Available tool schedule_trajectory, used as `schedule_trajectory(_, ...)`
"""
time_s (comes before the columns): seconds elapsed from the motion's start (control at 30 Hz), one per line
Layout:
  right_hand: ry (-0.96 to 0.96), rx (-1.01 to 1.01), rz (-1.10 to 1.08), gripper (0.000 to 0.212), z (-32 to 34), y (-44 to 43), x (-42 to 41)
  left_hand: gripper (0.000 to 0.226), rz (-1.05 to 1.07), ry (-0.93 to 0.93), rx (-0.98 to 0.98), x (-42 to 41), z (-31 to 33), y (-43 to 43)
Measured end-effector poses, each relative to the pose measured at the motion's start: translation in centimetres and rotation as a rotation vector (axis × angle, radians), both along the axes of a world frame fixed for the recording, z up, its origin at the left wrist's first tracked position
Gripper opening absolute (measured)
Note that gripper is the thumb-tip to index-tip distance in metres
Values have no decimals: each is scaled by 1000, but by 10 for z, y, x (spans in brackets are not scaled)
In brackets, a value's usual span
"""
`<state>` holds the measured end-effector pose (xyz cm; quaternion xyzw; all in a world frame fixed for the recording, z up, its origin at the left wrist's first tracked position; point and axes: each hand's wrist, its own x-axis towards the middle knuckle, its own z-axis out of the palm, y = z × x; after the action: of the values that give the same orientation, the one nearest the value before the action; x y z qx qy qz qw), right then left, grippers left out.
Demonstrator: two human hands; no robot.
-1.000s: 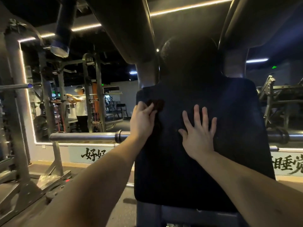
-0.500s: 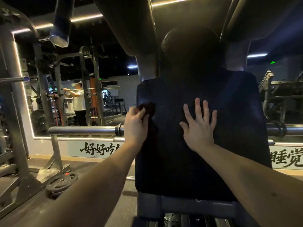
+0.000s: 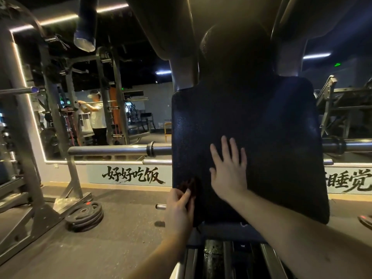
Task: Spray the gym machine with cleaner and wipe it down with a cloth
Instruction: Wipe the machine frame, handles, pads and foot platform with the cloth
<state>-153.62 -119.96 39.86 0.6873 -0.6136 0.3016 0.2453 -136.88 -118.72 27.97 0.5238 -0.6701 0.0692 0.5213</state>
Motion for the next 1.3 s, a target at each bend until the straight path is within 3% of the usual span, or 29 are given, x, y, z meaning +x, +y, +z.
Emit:
schedule_trajectory(0.1, 6, 28, 16, 73, -12, -3, 1, 27, -36, -98, -24, 10, 39, -9)
schedule_trajectory(0.27, 29, -14, 15, 73, -19, -12, -5, 30, -11, 57, -142, 11, 97, -39)
schedule_trajectory(0.47, 33, -46, 22, 71, -25, -17, -5, 28, -23, -7, -166, 14, 20, -24)
schedule_trajectory(0.67, 21, -74, 45, 68, -29, -16, -7, 35, -27, 26, 47, 19, -55, 9)
schedule_trajectory(0.83, 28, -11, 36, 68, -23, -11, -7, 28, -82, -64, 68, 14, -24, 16)
schedule_trajectory(1.07, 66, 8, 41, 66, -19, -6, -13, 36, -162, -447, 0, 18, -6, 1)
schedule_trajectory(1.13, 63, 0, 40, 66, -20, -3, -10, 29, -111, -399, 77, 44, -4, 0)
schedule_trajectory(1.3, 78, 26, 7, 72, 10, -3, 6, 19, 5, 94, 19, 64, 75, -14)
